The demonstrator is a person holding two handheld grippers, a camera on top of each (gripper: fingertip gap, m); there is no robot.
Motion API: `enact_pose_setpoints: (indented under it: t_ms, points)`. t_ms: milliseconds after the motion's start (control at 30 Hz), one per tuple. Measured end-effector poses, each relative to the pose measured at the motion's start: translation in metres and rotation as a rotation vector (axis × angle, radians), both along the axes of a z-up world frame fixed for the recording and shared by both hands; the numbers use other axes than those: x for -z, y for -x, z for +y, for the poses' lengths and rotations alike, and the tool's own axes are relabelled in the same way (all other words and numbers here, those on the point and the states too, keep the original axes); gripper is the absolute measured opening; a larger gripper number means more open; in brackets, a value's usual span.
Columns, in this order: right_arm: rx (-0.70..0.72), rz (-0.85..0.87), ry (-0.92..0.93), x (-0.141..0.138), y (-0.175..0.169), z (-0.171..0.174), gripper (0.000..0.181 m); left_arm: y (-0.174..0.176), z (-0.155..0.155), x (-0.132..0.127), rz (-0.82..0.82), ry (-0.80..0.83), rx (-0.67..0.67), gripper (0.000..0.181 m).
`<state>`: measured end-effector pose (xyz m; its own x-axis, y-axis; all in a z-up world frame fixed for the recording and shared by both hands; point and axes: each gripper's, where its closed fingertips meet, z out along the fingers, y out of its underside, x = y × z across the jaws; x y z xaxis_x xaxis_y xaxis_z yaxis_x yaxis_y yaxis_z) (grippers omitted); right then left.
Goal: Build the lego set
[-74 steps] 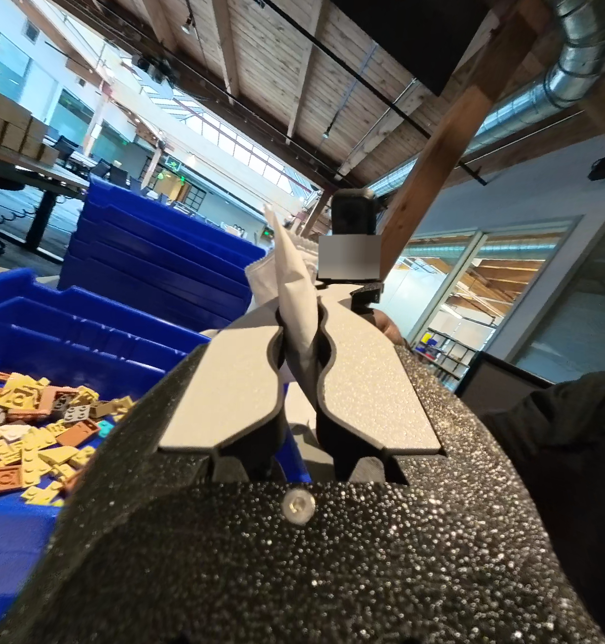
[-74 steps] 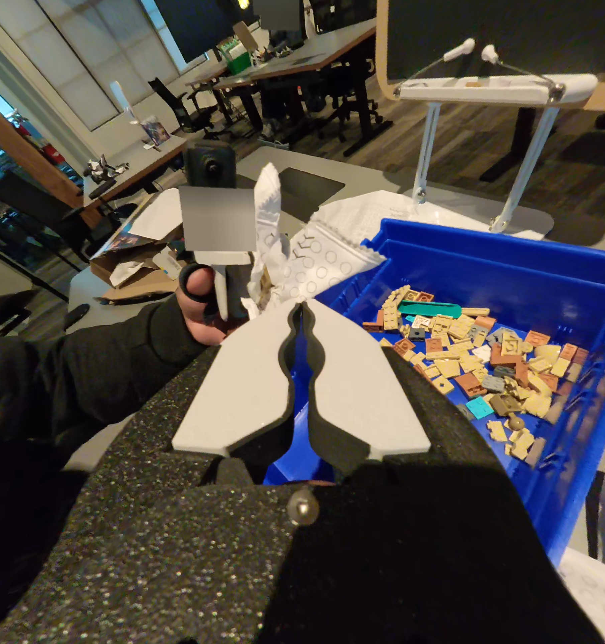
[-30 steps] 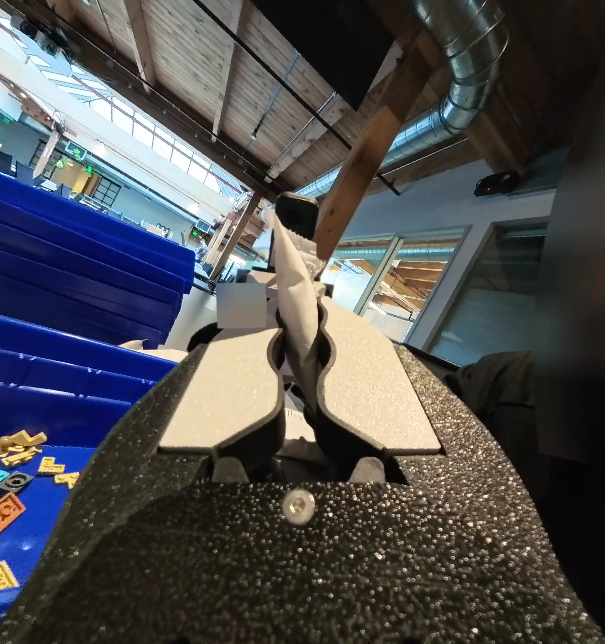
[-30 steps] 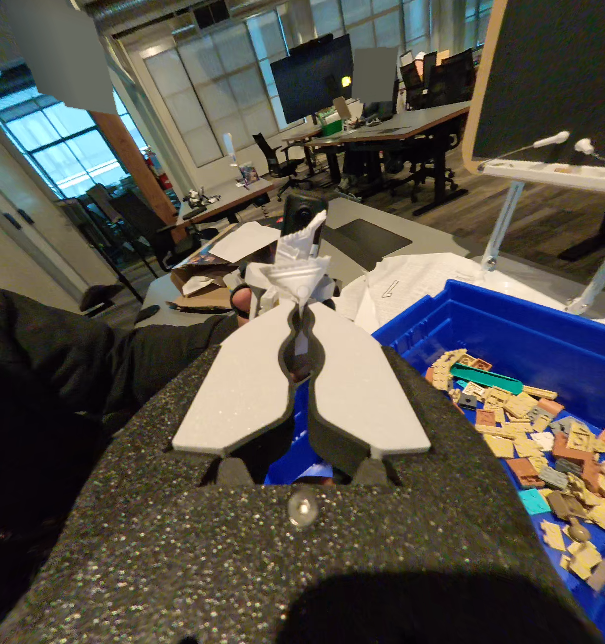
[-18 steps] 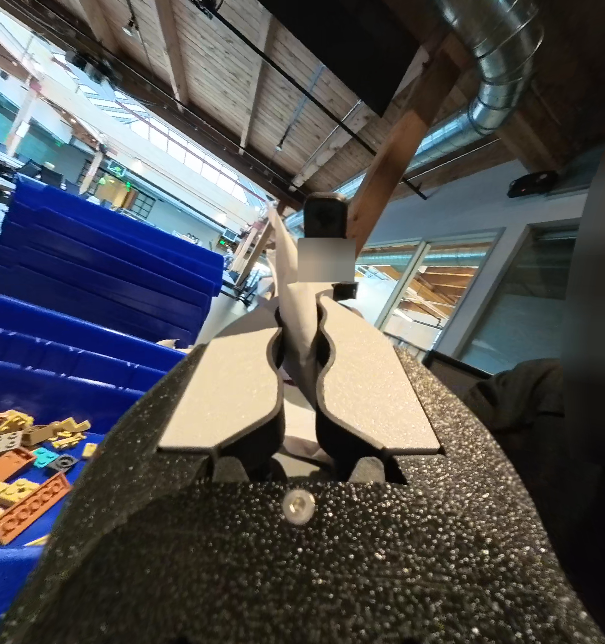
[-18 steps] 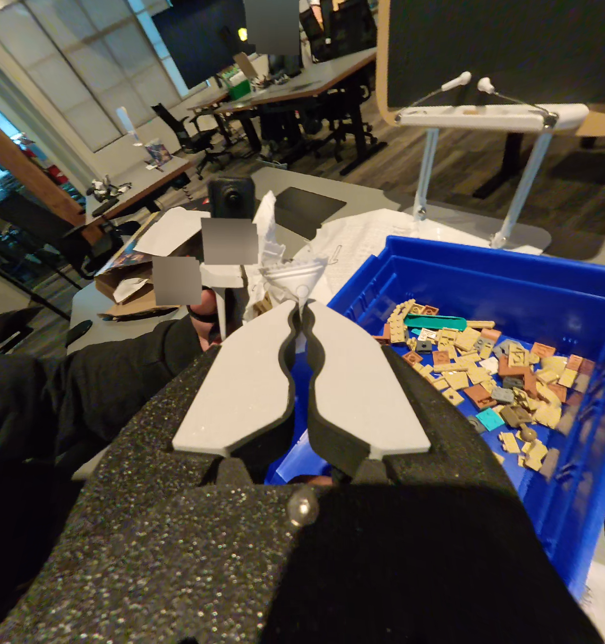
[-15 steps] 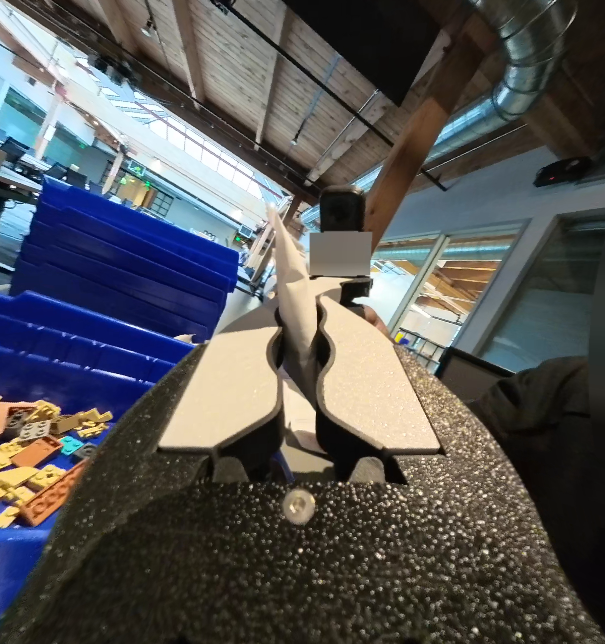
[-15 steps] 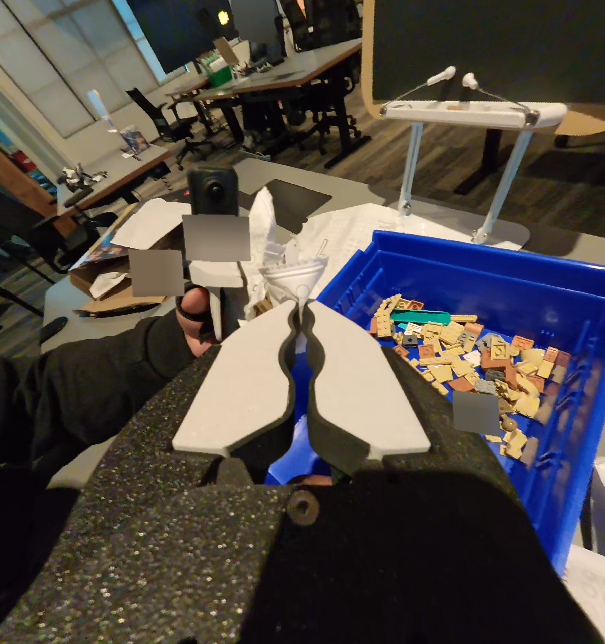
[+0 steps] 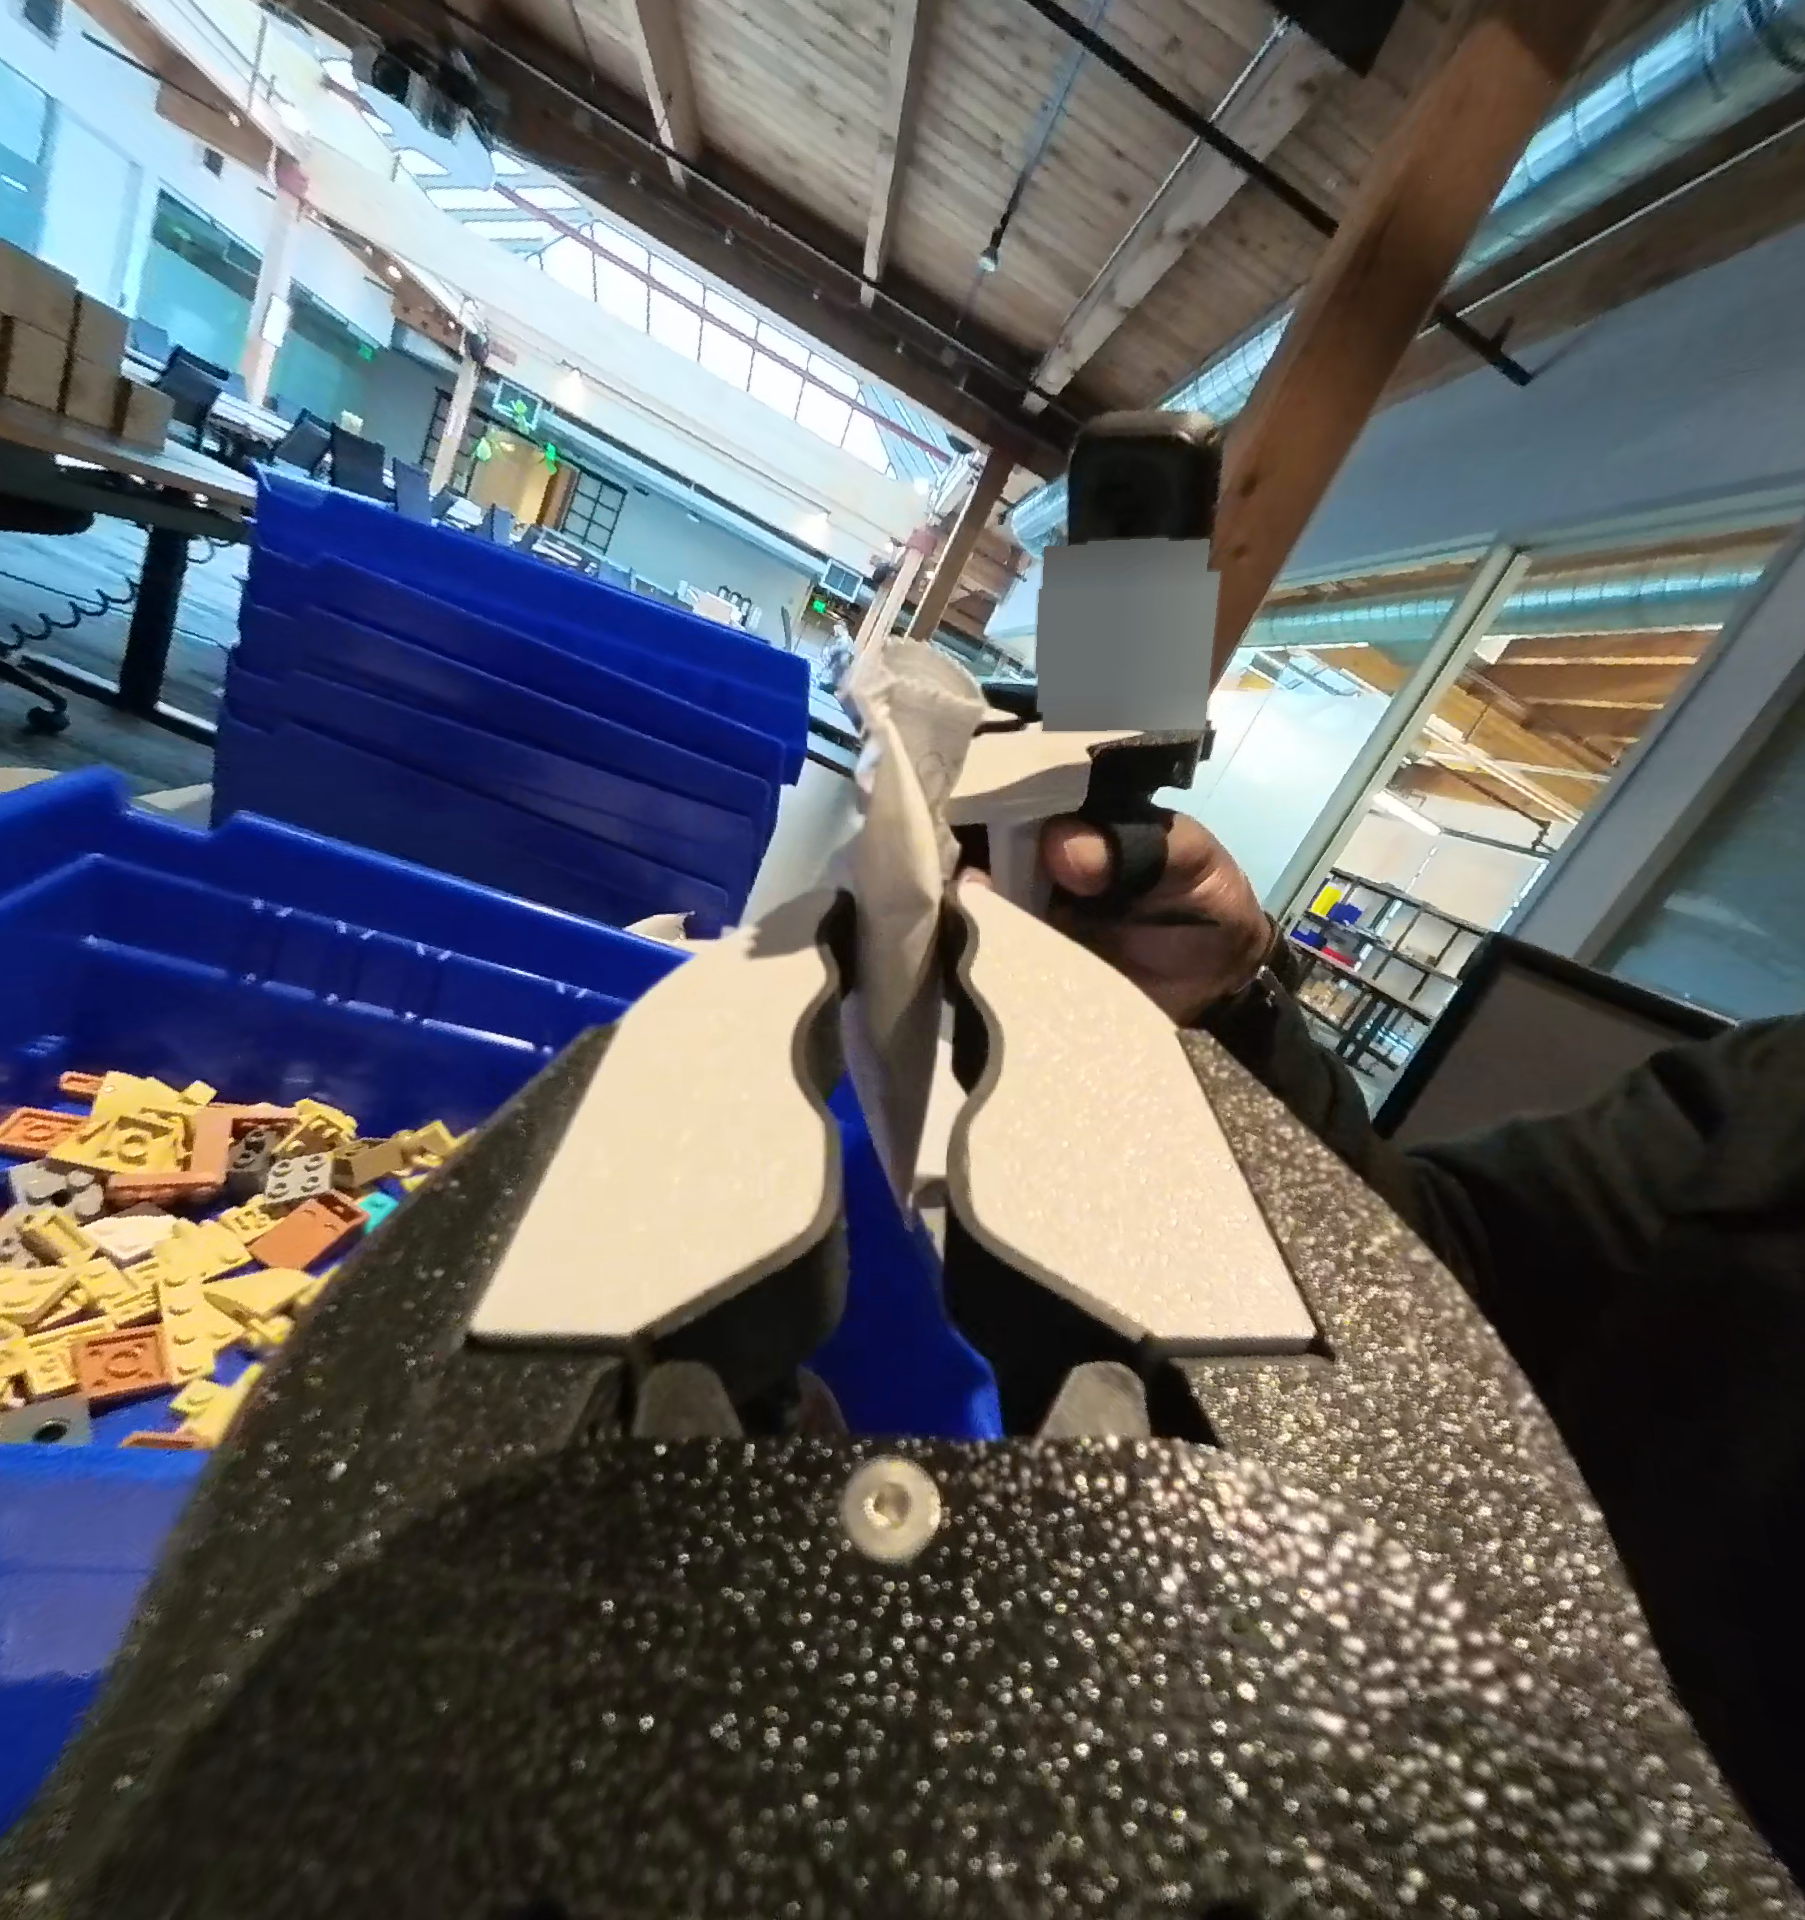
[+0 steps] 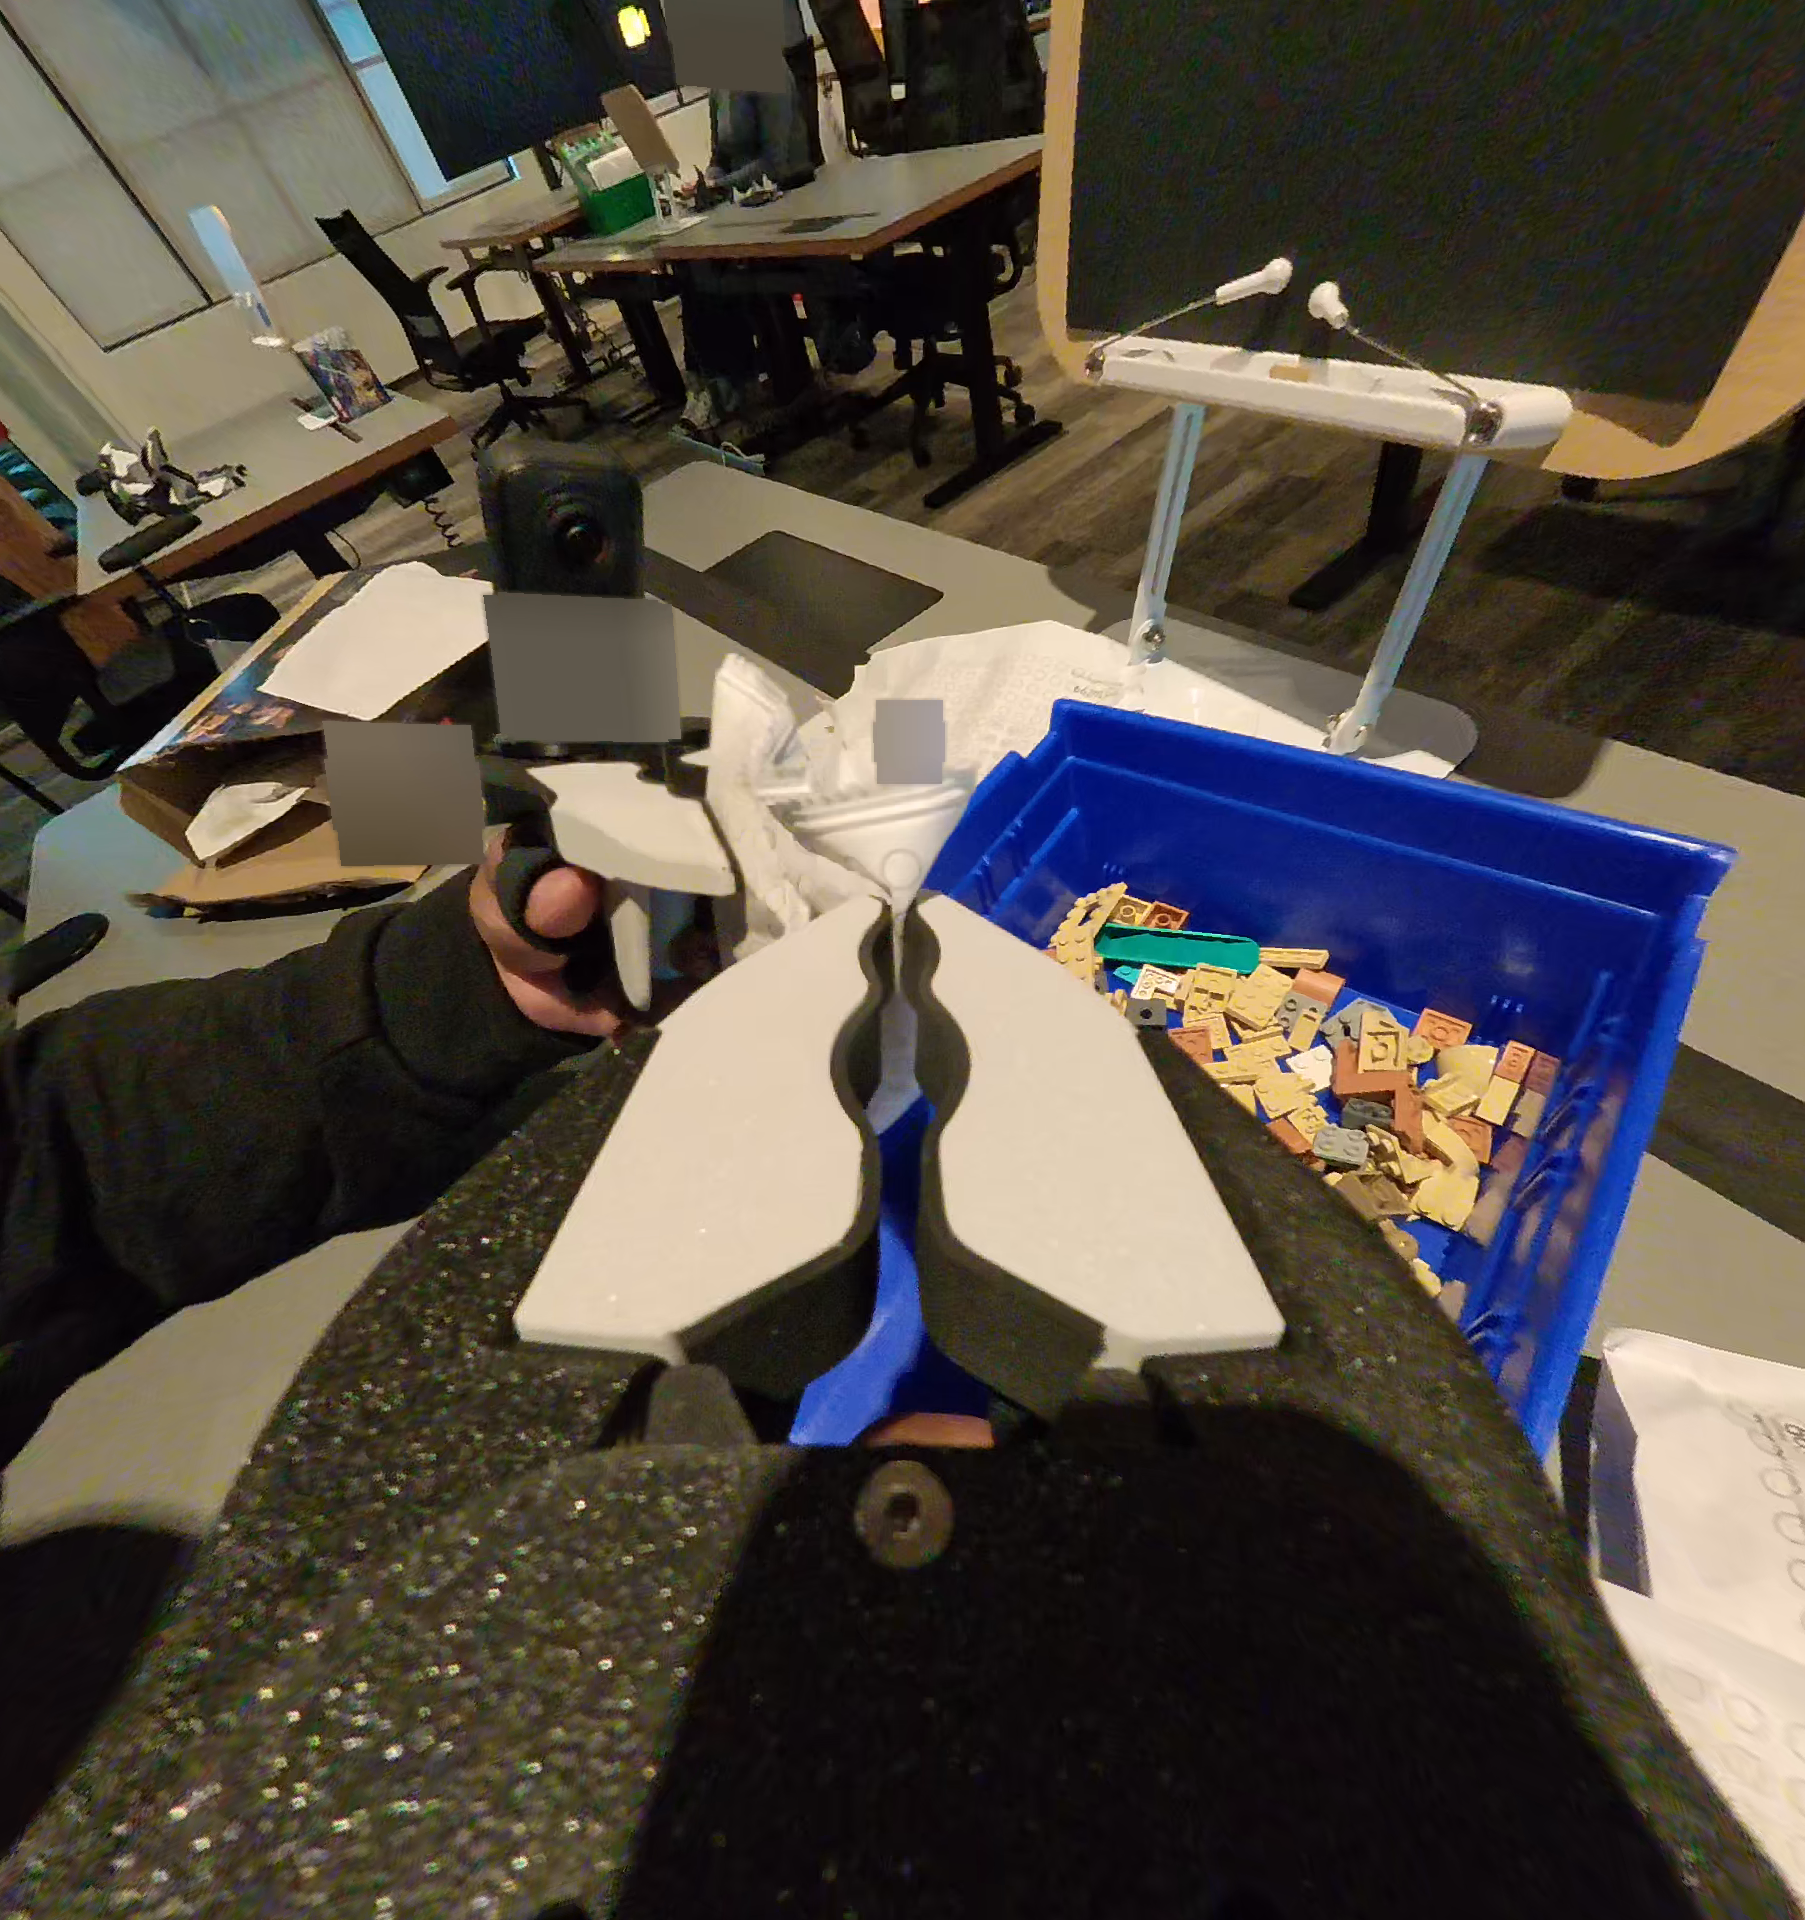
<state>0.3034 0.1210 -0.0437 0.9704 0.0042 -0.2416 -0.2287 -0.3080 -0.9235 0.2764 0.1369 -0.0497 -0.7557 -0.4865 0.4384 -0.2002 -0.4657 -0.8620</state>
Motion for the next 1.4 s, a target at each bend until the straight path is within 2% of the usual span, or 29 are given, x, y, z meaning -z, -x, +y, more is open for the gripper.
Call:
enact_pose_setpoints:
  t_ms: [133,267,433,600,800,1067,1200,1267,1400]
  points:
    - [-0.008,0.007,-0.006,0.000,-0.001,0.000,0.000,0.002,-0.003,0.000,-0.026,-0.049,-0.007,0.013]
    - [-0.069,-0.008,-0.065,-0.009,0.007,0.000,0.000,0.005,0.000,-0.008,-0.050,-0.030,-0.010,0.013]
    - [-0.084,-0.133,-0.104,-0.027,0.010,-0.007,0.020,0.006,0.005,-0.015,-0.066,-0.002,-0.029,0.013]
    - [-0.143,-0.282,-0.171,-0.052,0.029,-0.017,0.015,0.003,0.018,-0.019,-0.073,0.019,-0.087,0.013]
    - [-0.121,-0.380,-0.010,-0.019,0.035,0.004,0.021,0.009,0.015,-0.025,-0.103,0.014,-0.066,0.013]
    - [-0.089,-0.351,-0.020,-0.014,0.034,0.012,0.018,0.009,0.013,-0.023,-0.108,-0.001,-0.059,0.013]
    - [-0.059,-0.346,0.002,-0.008,0.030,0.015,0.010,0.008,0.010,-0.019,-0.098,-0.009,-0.059,0.013]
    - [-0.041,-0.321,-0.004,-0.008,0.027,0.016,0.003,0.008,0.010,-0.017,-0.096,-0.011,-0.051,0.013]
    - [-0.042,-0.226,-0.017,-0.003,0.026,0.018,0.001,0.008,0.011,-0.013,-0.083,-0.028,-0.046,0.013]
